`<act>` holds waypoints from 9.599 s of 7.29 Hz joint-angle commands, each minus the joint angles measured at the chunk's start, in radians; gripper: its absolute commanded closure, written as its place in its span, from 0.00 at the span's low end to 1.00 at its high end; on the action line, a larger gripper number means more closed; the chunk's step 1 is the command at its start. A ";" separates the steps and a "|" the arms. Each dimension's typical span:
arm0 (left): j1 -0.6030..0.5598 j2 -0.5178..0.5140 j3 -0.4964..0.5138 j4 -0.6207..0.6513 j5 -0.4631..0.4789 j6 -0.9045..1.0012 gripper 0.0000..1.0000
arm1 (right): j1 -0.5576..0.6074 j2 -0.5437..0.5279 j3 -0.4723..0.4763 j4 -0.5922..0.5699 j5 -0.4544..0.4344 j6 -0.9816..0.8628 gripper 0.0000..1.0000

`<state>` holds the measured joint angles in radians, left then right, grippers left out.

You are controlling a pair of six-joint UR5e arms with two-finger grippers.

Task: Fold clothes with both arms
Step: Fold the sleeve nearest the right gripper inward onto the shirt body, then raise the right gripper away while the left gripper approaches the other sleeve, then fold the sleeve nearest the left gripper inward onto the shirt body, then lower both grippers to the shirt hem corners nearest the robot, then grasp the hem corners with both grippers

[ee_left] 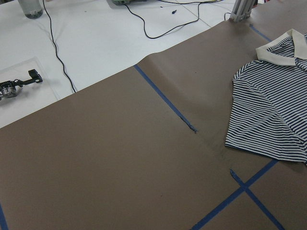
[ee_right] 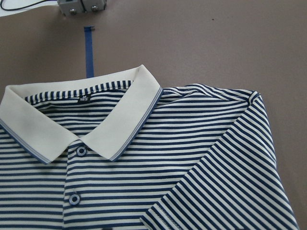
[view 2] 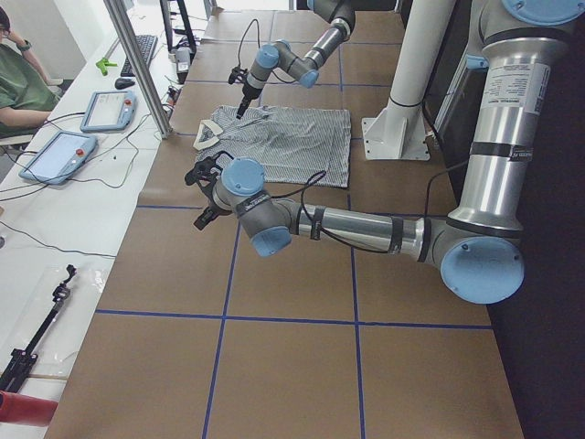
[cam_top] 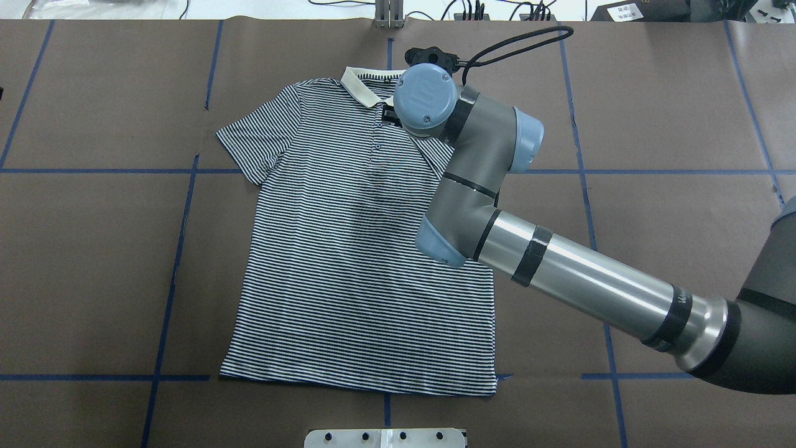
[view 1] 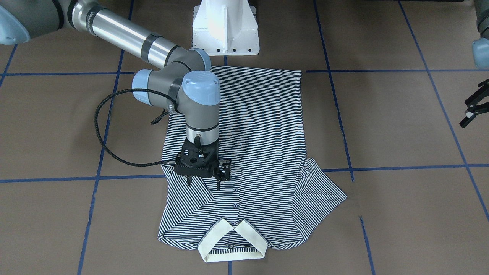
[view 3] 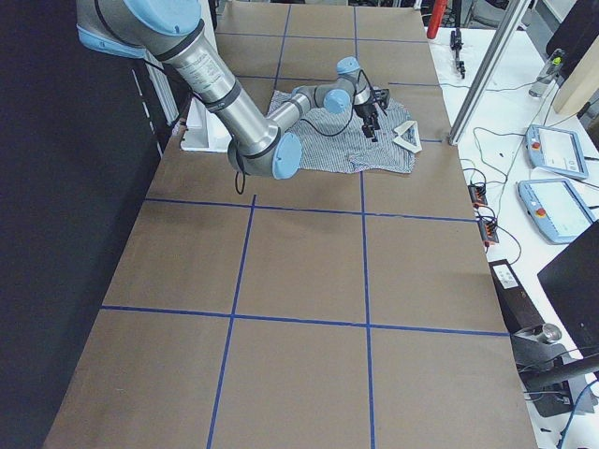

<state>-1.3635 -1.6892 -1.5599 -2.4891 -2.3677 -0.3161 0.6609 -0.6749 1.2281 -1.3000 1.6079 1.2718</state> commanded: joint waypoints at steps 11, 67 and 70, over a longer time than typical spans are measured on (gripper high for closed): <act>0.541 -0.383 0.380 -0.010 0.633 -0.663 0.36 | 0.442 -0.569 0.389 0.173 0.572 -0.652 0.00; 1.198 0.108 -0.502 0.484 0.809 -1.163 1.00 | -0.675 -0.706 0.818 -0.137 -0.321 0.554 0.43; 1.198 0.108 -0.502 0.484 0.811 -1.163 1.00 | -0.678 -0.706 0.818 -0.139 -0.324 0.623 1.00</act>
<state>-0.1658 -1.5815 -2.0616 -2.0049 -1.5575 -1.4787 -0.0163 -1.3806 2.0464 -1.4377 1.2870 1.8777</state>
